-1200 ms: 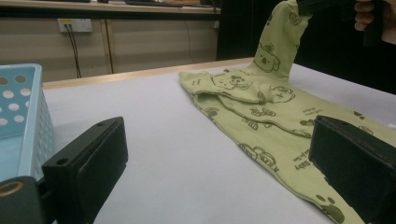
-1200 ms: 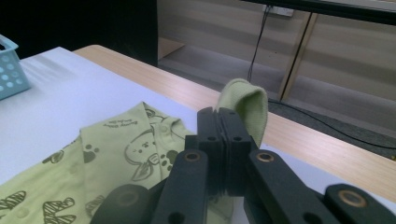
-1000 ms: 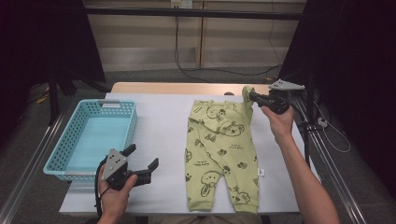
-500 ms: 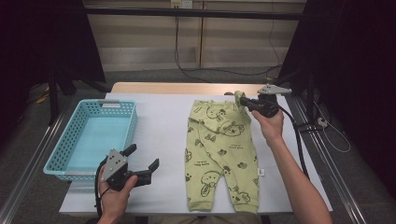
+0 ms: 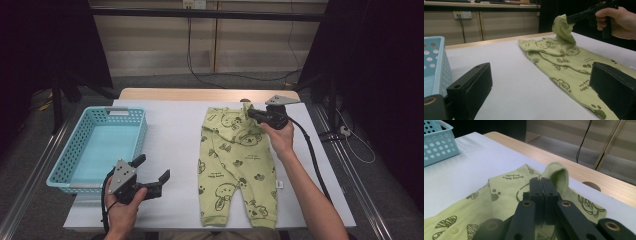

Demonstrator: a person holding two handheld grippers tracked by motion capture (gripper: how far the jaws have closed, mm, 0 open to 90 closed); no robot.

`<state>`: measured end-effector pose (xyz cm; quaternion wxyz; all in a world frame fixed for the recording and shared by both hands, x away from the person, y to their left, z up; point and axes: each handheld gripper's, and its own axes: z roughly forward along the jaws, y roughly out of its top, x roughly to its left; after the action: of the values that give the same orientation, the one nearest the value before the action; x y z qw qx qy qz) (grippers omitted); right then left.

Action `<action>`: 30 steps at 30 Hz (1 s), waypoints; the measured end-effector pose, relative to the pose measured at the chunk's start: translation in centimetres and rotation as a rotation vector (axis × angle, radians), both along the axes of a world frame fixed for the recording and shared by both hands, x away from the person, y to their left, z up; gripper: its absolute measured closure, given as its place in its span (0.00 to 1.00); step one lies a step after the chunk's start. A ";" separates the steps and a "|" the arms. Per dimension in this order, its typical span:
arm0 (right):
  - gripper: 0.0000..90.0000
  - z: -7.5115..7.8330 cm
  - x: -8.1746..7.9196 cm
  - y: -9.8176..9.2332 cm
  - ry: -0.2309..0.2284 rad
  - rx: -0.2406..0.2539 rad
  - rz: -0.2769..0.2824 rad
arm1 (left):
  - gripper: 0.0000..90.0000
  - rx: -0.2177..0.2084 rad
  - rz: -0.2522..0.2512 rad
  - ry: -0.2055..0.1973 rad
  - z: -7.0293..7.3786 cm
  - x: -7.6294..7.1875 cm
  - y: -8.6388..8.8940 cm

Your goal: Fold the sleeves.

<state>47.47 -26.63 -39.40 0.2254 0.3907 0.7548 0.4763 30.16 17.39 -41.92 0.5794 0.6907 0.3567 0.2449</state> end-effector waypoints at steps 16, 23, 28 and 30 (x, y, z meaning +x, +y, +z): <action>0.99 -1.9 0.2 1.7 0.012 -0.007 0.028 | 0.05 -0.006 -0.009 0.002 0.0 -0.1 -0.1; 0.99 -2.5 0.2 2.3 0.022 -0.014 0.039 | 0.05 0.005 -0.003 0.012 0.0 0.0 0.1; 0.98 -3.1 0.3 2.7 0.040 -0.016 0.043 | 0.05 -0.012 -0.005 0.004 0.0 0.0 0.0; 0.98 -3.3 0.3 2.8 0.047 -0.028 0.048 | 0.05 -0.016 -0.004 0.011 0.0 0.0 0.0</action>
<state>47.81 -23.82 -42.73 0.2015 0.3802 0.7757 0.4618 30.14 17.36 -41.95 0.5833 0.6881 0.3605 0.2372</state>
